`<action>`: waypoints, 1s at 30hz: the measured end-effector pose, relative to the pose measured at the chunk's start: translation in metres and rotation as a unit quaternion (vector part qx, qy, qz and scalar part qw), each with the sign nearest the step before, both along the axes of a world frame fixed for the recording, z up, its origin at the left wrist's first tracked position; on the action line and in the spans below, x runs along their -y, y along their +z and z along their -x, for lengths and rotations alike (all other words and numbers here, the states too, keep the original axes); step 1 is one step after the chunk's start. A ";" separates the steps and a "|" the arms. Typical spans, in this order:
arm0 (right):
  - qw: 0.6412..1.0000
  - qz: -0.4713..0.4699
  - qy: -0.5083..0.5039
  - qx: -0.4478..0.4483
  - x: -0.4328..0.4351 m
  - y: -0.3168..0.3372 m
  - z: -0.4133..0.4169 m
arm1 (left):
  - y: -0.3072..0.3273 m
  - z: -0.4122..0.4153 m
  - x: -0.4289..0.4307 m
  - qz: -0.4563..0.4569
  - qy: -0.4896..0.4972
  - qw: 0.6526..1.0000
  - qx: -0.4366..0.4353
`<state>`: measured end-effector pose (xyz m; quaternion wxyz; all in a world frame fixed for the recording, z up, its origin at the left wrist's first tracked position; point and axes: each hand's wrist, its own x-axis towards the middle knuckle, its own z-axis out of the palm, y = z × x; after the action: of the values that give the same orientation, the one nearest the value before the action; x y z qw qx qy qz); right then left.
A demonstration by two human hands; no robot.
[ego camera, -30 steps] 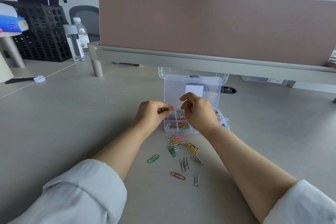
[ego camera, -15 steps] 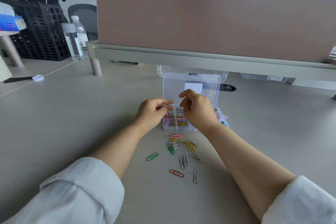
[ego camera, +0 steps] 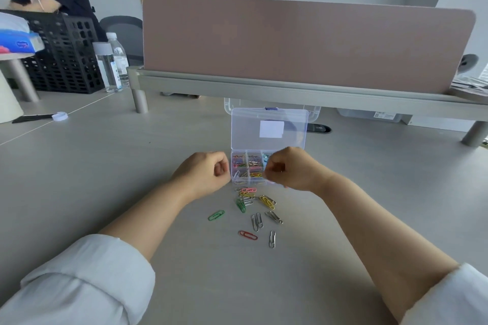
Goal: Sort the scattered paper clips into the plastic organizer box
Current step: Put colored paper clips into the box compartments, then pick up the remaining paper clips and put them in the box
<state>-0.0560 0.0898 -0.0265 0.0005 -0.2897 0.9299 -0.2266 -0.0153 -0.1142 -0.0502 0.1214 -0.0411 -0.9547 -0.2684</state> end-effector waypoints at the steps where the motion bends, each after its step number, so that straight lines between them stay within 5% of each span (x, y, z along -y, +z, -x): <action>1: 0.999 -0.033 -0.003 0.036 -0.004 0.003 -0.004 | 0.000 -0.006 0.001 0.021 -0.005 0.999 0.025; 7: 0.982 -0.185 0.020 0.015 0.003 -0.005 -0.030 | -0.010 -0.030 -0.009 0.075 -0.065 0.993 0.069; 18: 0.993 -0.082 0.066 0.054 -0.007 0.002 -0.040 | 0.002 -0.049 -0.007 0.043 -0.102 0.991 0.072; 24: 0.964 -0.200 0.093 0.150 -0.018 0.006 -0.041 | 0.011 -0.052 0.003 0.089 -0.111 0.965 0.222; 30: 0.986 -0.072 0.098 0.111 0.004 -0.009 -0.046 | 0.005 -0.049 -0.016 0.007 -0.131 0.971 0.200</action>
<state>-0.0097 0.0857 -0.0356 0.1469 -0.3517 0.9050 -0.1892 0.0337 -0.0986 -0.0447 -0.1087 -0.1118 -0.9478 -0.2782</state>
